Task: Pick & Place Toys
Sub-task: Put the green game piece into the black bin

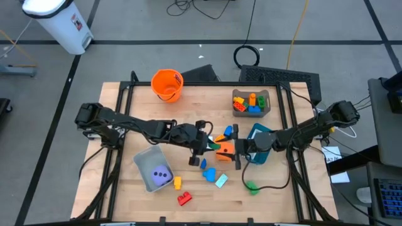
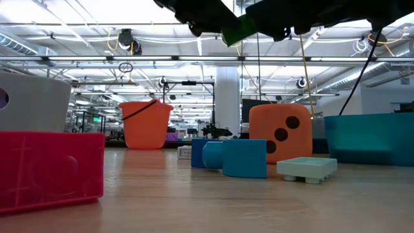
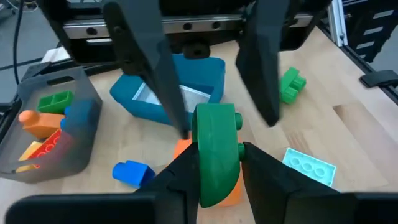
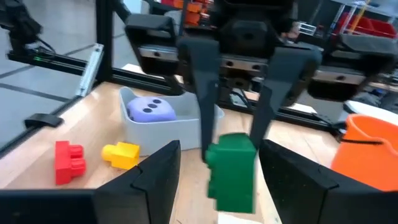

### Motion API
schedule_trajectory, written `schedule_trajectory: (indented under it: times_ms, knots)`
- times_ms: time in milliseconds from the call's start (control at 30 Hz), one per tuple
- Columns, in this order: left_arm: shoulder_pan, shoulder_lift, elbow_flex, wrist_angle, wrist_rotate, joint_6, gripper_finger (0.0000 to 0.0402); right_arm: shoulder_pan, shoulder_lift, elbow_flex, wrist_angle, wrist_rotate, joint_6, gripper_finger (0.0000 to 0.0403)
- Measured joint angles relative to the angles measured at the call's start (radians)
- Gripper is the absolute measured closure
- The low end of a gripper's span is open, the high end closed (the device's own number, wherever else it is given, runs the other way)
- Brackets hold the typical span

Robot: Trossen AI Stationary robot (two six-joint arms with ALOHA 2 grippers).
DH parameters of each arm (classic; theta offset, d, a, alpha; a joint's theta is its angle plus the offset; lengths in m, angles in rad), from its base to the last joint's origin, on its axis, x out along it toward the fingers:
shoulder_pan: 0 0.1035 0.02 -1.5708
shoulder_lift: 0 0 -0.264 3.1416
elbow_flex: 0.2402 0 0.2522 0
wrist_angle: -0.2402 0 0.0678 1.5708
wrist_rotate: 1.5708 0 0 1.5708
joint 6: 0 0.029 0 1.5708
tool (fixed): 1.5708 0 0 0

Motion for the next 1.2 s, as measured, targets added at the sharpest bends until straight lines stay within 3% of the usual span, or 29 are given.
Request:
schedule_trajectory:
  times_ms: [200, 367, 500, 700, 933, 1067, 1200]
  knots:
    - [0.000, 0.000, 0.000, 0.012, 0.001, 0.000, 0.0287, 0.000, 0.000, 0.000, -0.011, 0.069, 0.000, 0.0222]
    - [0.000, 0.000, 0.000, 0.016, 0.000, 0.003, 0.0304, 0.000, 0.000, 0.000, -0.012, 0.071, -0.002, 0.0271]
    - [0.001, 0.000, 0.000, 0.022, -0.002, 0.015, 0.0284, 0.000, 0.000, 0.000, -0.012, 0.074, -0.009, 0.0313]
    - [0.004, 0.000, 0.000, 0.027, -0.001, 0.025, 0.0220, 0.001, -0.001, 0.000, -0.010, 0.084, -0.034, 0.0314]
    - [0.012, -0.007, 0.035, -0.008, -0.031, 0.047, 0.0158, 0.010, -0.059, 0.000, -0.050, 0.187, -0.115, 0.0314]
    - [0.009, -0.010, 0.110, -0.124, -0.111, 0.084, 0.0140, 0.009, -0.163, -0.002, -0.183, 0.212, -0.107, 0.0314]
    - [0.006, -0.011, 0.155, -0.182, -0.158, 0.086, 0.0134, 0.008, -0.289, -0.001, -0.376, 0.361, -0.100, 0.0314]
